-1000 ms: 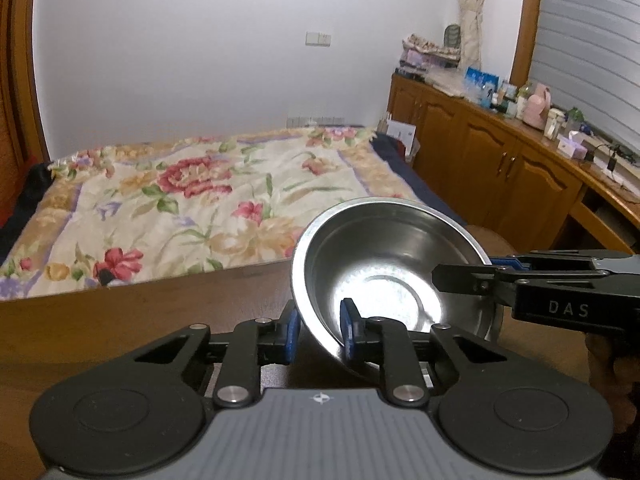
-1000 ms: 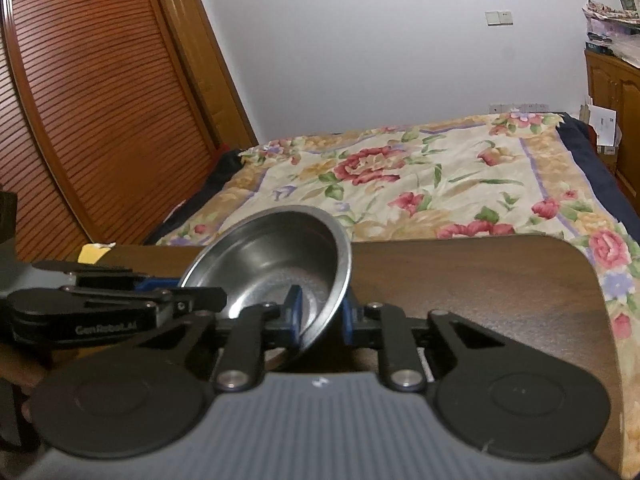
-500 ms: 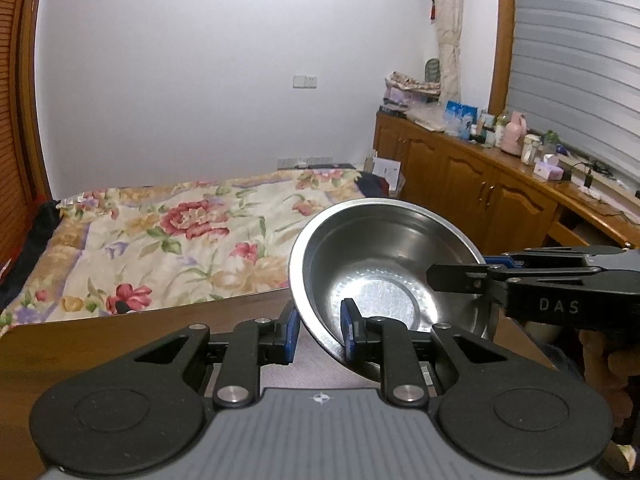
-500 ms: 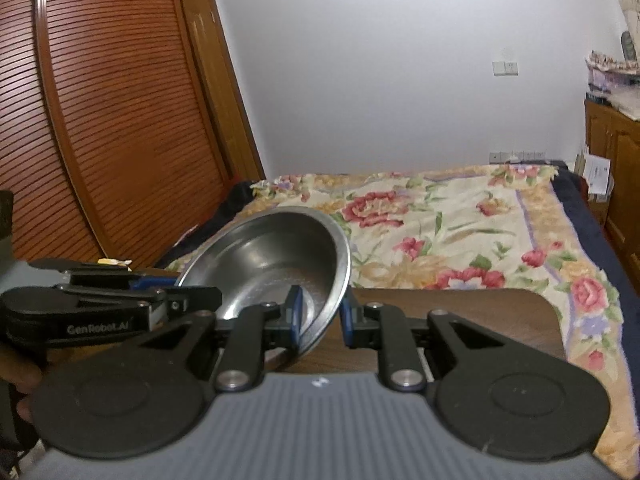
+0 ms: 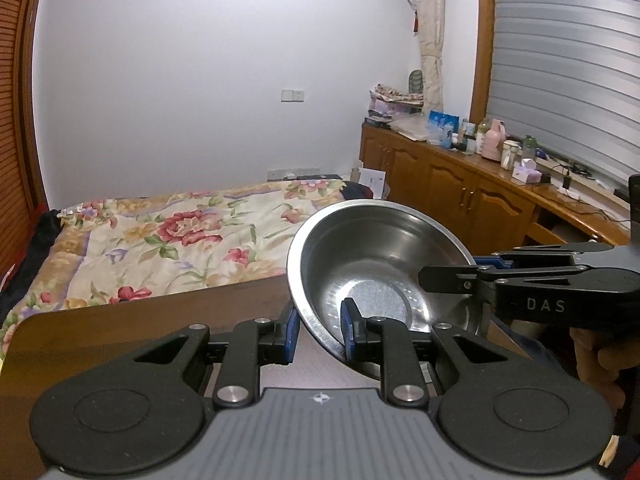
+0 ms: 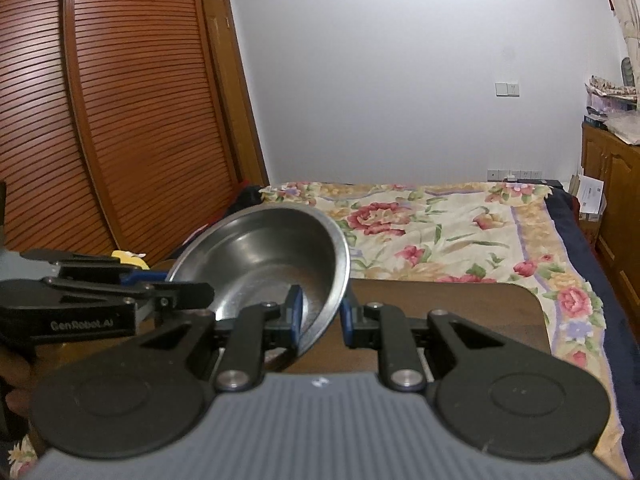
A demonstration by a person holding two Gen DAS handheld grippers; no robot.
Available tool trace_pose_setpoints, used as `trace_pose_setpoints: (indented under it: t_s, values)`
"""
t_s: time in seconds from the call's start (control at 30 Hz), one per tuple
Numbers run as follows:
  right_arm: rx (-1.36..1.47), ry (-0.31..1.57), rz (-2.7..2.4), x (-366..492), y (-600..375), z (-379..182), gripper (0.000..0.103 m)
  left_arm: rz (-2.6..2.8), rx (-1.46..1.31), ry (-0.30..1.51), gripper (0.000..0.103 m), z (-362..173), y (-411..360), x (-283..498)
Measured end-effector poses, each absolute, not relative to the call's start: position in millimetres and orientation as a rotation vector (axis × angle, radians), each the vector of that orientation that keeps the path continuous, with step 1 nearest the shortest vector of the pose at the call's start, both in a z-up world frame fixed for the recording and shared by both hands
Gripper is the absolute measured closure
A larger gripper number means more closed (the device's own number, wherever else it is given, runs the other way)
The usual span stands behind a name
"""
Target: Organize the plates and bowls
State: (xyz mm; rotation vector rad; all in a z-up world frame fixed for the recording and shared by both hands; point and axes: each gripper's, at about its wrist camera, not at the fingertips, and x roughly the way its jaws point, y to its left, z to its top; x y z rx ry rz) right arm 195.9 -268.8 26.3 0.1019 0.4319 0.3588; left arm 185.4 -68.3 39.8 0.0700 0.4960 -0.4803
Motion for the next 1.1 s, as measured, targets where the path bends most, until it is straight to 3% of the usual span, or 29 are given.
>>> trace_pose_setpoints:
  t_s: [1.1]
  values:
    - [0.125,0.534,0.314,117.4,-265.7,-25.2,0.081,-0.567,0.093,0.607,0.078,-19.7,-64.0,103.4]
